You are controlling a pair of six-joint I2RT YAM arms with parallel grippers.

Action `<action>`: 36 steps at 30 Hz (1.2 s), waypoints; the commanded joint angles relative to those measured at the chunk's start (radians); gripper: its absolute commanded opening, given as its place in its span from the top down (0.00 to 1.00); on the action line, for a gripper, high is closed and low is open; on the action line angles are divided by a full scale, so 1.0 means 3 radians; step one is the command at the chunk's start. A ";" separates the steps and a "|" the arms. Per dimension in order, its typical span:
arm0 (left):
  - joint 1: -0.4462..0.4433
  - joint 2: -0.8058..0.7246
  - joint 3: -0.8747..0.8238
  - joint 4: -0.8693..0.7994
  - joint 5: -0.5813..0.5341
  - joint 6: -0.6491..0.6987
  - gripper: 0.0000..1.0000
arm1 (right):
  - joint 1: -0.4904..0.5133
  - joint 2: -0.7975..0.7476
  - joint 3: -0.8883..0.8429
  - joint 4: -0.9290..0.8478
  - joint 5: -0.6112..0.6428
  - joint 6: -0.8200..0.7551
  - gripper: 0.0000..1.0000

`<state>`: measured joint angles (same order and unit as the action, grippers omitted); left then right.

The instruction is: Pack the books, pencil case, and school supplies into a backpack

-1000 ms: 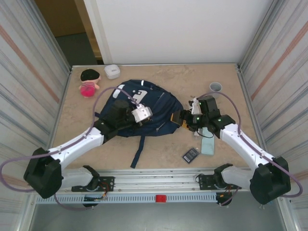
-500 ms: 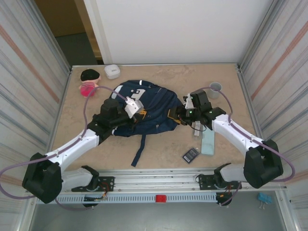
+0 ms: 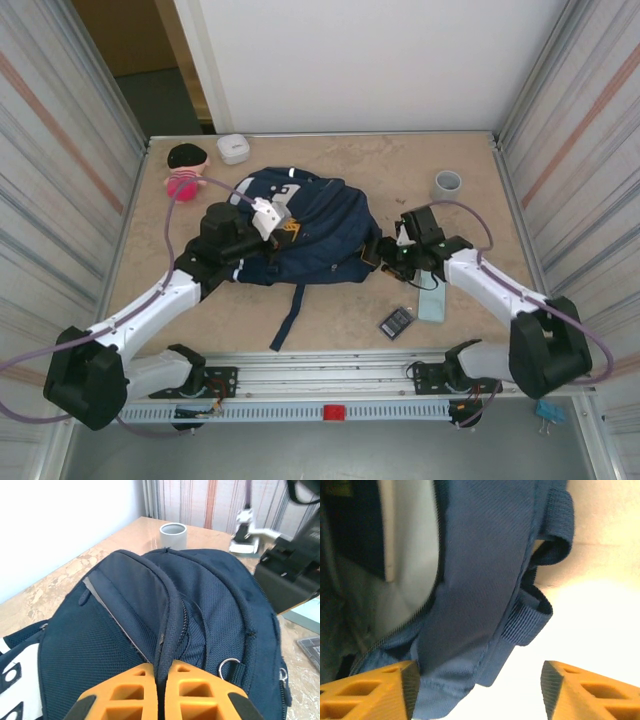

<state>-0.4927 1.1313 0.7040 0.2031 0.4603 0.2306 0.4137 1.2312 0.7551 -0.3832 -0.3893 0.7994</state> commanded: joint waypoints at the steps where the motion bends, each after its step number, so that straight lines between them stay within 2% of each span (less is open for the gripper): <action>1: 0.0028 -0.0169 0.0279 0.0284 0.0208 0.0016 1.00 | -0.0014 -0.0479 0.0157 0.0191 -0.0263 -0.0231 0.25; 4: 0.0033 -0.0172 0.0281 0.0309 0.0303 -0.0001 1.00 | -0.0023 -0.0540 0.0111 0.0523 -0.0568 -0.0218 0.16; 6: 0.0037 -0.0161 0.0311 0.0291 0.0417 -0.0003 1.00 | -0.0023 -0.0385 0.0084 0.0757 -0.0797 -0.0197 0.12; 7: 0.0037 -0.0149 0.0321 0.0294 0.0457 -0.0011 1.00 | -0.0016 -0.0287 0.0078 0.0900 -0.0923 -0.0171 0.06; 9: 0.0037 -0.0134 0.0338 0.0299 0.0554 -0.0013 1.00 | 0.0039 -0.0087 0.0100 0.1244 -0.1081 -0.0104 0.05; 13: 0.0048 -0.0119 0.0348 0.0284 0.0685 -0.0005 1.00 | 0.0124 0.0211 0.0327 0.1338 -0.1079 -0.0181 0.08; 14: 0.0050 -0.0111 0.0353 0.0268 0.0673 -0.0006 1.00 | 0.0129 0.0263 0.0378 0.1374 -0.1123 -0.0173 0.17; 16: 0.0052 -0.0082 0.0375 0.0172 0.0560 0.0020 1.00 | 0.0154 0.0313 0.0452 0.1480 -0.1258 -0.0111 0.52; 17: 0.0052 -0.0063 0.0402 0.0070 0.0390 0.0038 1.00 | 0.0172 0.0295 0.0477 0.1534 -0.1297 -0.0042 0.64; 19: 0.0054 -0.0043 0.0447 -0.0127 0.0029 0.0079 0.94 | 0.0205 0.0214 0.0535 0.1578 -0.1331 0.0077 0.79; 21: 0.0054 -0.0065 0.0443 -0.0247 -0.0186 0.0177 0.75 | 0.0247 0.0125 0.0671 0.1429 -0.1211 0.0182 0.91; 23: 0.0042 -0.0142 0.0440 -0.0371 -0.0222 0.0280 0.55 | 0.0258 0.0095 0.0778 0.1281 -0.1054 0.0323 0.97; 24: -0.0001 -0.0207 0.0440 -0.0468 -0.0227 0.0351 0.49 | 0.0257 0.0097 0.0813 0.1282 -0.1012 0.0412 0.99; 26: -0.0186 -0.0359 0.0405 -0.0642 -0.0281 0.0621 0.43 | 0.0270 0.0111 0.0845 0.1395 -0.0986 0.0607 1.00; 28: -0.0473 -0.0509 0.0335 -0.0769 -0.0461 0.0962 0.40 | 0.0309 0.0137 0.0919 0.1449 -0.0951 0.0711 1.00; 30: -0.0789 -0.0639 0.0265 -0.0858 -0.0800 0.1170 0.40 | 0.0374 0.0141 0.1054 0.1316 -0.0842 0.0687 1.00; 36: -0.1430 -0.0818 0.0034 -0.0817 -0.1572 0.1384 0.40 | 0.0459 0.0085 0.1217 0.1176 -0.0526 0.0741 1.00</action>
<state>-0.8734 0.8932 0.7536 -0.0193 0.1535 0.5629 0.5491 1.3064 1.0599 -0.0620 -0.6048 0.9886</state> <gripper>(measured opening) 0.600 0.080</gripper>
